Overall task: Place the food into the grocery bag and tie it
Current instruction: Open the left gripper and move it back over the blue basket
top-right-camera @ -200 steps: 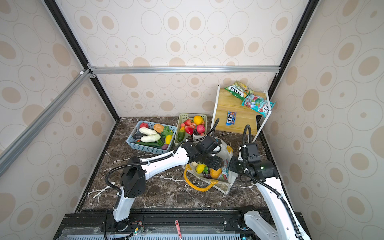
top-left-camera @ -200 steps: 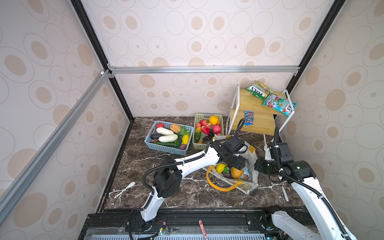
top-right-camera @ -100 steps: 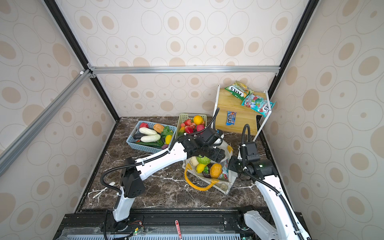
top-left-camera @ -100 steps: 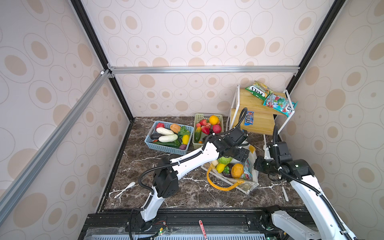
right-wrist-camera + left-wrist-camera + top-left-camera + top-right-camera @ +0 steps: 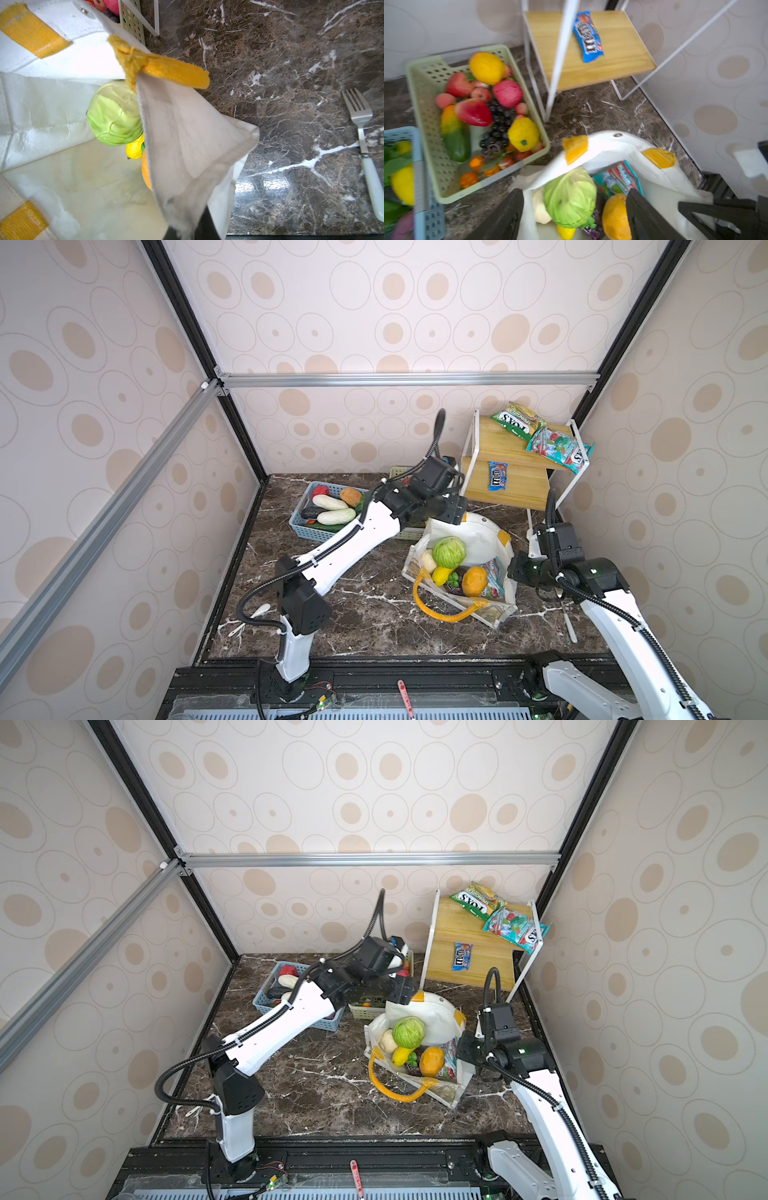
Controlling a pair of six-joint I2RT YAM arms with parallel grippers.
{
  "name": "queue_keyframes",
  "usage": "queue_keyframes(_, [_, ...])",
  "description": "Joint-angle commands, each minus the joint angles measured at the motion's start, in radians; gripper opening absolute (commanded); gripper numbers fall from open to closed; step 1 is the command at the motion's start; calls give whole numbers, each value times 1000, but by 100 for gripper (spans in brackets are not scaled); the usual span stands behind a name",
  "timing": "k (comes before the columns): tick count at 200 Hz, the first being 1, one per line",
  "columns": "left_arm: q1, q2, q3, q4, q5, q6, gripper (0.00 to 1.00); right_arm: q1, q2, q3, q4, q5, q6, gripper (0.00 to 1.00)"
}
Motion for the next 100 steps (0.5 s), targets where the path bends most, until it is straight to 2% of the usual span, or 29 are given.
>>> queue_keyframes(1, [83,-63,-57,-11,-27,32,78,0,-1,12,-16,2,-4,9])
queue_keyframes(46, [250,-86,-135,2,-93,72,79,0,5,7,-9,-4,-4,9])
queue_keyframes(100, [411,-60,-201,70,-99,70,78,0,10,0,-8,-4,-7,9])
